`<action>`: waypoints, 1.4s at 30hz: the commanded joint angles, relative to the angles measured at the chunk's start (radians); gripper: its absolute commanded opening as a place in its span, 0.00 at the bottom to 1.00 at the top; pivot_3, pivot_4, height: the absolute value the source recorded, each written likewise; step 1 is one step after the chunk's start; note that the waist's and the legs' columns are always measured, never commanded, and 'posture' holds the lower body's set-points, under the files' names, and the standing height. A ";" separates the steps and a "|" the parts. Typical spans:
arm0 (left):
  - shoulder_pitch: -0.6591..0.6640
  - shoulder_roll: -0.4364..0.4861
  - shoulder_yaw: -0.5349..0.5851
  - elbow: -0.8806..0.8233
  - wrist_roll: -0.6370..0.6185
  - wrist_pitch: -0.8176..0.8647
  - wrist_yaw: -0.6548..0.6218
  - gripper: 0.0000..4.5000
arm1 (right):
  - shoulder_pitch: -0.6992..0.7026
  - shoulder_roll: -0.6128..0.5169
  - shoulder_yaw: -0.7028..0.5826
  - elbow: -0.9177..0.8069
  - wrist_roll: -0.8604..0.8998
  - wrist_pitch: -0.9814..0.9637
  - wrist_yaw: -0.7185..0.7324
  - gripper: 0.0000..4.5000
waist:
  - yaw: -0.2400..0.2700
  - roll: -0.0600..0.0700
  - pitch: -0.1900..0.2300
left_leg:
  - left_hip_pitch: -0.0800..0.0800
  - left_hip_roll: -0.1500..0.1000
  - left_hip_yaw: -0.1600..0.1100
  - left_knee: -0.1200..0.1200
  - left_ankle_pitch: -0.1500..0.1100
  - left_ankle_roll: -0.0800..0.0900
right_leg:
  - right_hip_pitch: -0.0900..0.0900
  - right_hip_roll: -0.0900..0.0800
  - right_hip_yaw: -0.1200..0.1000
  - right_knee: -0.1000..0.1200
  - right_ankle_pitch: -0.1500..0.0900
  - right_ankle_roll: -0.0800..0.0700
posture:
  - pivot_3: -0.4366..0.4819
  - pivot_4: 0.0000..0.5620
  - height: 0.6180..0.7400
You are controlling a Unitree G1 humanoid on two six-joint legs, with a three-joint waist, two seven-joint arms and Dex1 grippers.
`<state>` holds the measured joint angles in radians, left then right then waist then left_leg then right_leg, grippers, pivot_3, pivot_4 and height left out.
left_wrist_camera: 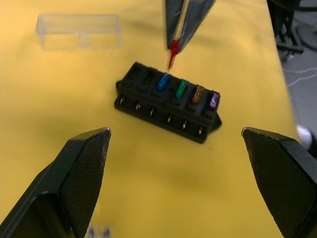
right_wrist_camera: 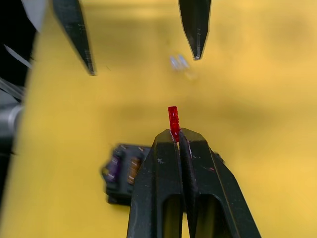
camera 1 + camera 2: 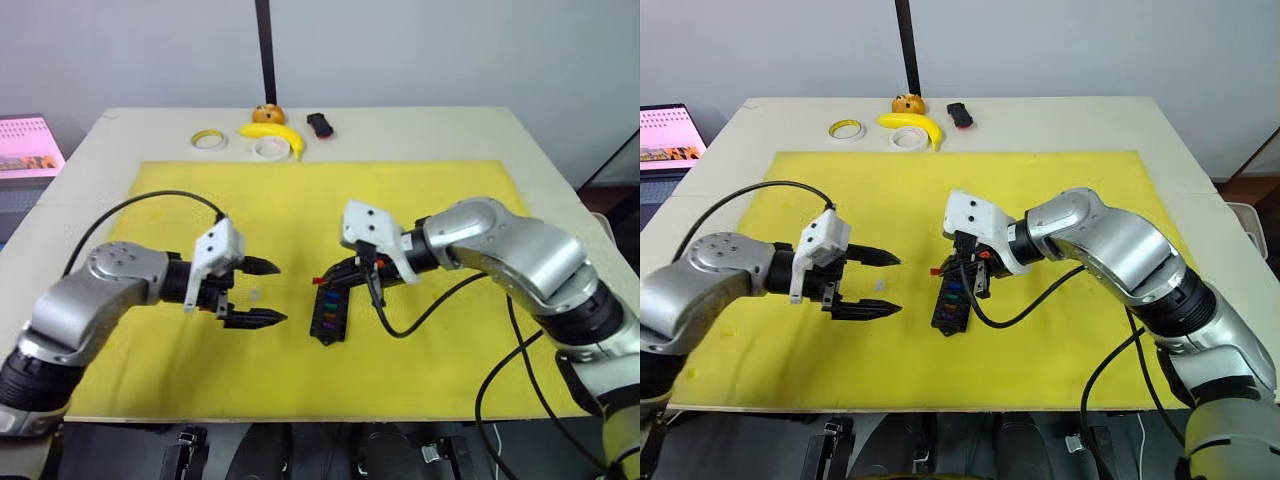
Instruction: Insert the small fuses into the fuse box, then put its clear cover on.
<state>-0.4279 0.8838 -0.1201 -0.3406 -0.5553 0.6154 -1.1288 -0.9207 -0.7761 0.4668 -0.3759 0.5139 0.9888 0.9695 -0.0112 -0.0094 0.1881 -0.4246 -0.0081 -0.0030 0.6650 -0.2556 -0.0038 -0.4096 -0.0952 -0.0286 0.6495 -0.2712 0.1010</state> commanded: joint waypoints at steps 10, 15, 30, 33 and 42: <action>-0.010 -0.049 -0.073 0.053 0.140 -0.146 -0.056 0.99 | 0.005 -0.005 0.006 0.017 -0.112 -0.025 0.053 0.00 | -0.001 0.000 0.000 | 0.000 0.000 0.000 0.000 0.000 0.000 | 0.000 0.000 0.000 0.000 0.000 0.000 | 0.48 0.27 1.00; -0.012 -0.068 -0.084 0.064 0.163 -0.159 -0.065 0.99 | 0.019 -0.005 0.017 0.022 -0.142 -0.025 0.061 0.00 | -0.001 0.000 0.000 | 0.000 0.000 0.000 0.000 0.000 0.000 | 0.000 0.000 0.000 0.000 0.000 0.000 | 0.48 0.27 1.00; -0.033 -0.112 -0.091 0.095 0.203 -0.173 -0.068 0.99 | 0.025 0.011 0.031 0.069 -0.210 -0.056 0.109 0.00 | -0.001 0.000 0.000 | 0.000 0.000 0.000 0.000 0.000 0.000 | 0.000 0.001 0.000 0.001 0.000 0.000 | 0.48 0.27 1.00; -0.032 -0.113 -0.089 0.096 0.204 -0.171 -0.069 0.99 | 0.026 0.017 0.021 0.055 -0.201 -0.047 0.112 0.00 | -0.001 0.000 0.000 | 0.000 0.000 0.000 0.001 0.000 0.000 | 0.000 0.001 0.000 0.001 0.000 0.000 | 0.48 0.27 1.00; -0.029 -0.112 -0.089 0.095 0.211 -0.171 -0.071 0.99 | 0.033 0.024 0.032 0.062 -0.219 -0.054 0.108 0.00 | -0.001 0.000 0.000 | 0.000 0.000 0.000 0.001 0.000 0.000 | 0.000 0.001 0.000 0.001 0.000 0.000 | 0.48 0.27 1.00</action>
<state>-0.4482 0.7736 -0.2205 -0.2358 -0.3438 0.4611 -1.1964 -0.8852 -0.7549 0.5059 -0.3060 0.3076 0.9501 1.0769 -0.0120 -0.0094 0.1881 -0.4244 -0.0079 -0.0032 0.6656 -0.2555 -0.0037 -0.4095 -0.0946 -0.0289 0.6509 -0.2711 0.1013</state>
